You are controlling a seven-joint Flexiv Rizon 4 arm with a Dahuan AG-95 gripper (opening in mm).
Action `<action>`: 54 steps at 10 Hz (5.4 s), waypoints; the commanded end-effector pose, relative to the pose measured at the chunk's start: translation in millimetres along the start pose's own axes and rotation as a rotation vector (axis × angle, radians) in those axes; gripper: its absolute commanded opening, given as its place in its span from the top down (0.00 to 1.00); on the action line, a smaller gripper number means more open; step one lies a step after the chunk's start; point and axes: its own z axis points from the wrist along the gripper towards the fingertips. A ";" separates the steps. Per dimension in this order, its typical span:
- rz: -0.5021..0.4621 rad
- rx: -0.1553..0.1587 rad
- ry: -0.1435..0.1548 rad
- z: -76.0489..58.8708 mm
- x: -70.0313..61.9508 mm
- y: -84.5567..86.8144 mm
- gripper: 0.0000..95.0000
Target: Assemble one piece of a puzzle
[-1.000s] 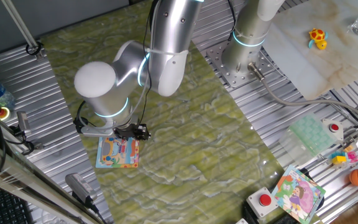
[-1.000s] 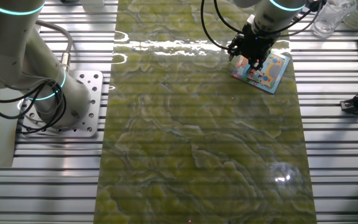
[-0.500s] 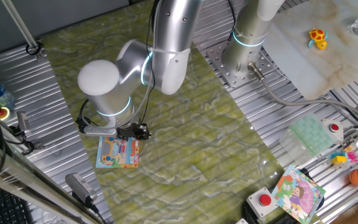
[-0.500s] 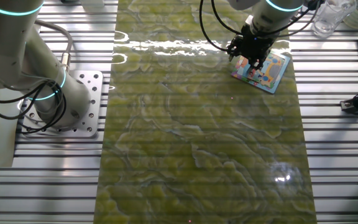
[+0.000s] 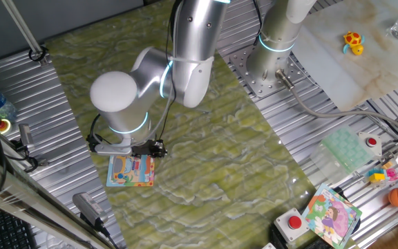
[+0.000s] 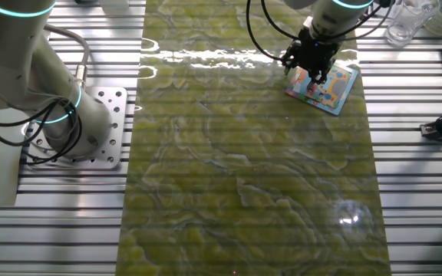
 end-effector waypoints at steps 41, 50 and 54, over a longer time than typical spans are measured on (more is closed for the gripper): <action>-0.014 -0.031 -0.050 -3.2 21.2 -44.5 0.40; 0.009 -0.051 -0.036 -8.3 7.0 -26.4 0.20; 0.017 -0.052 -0.029 -3.9 5.1 -19.0 0.20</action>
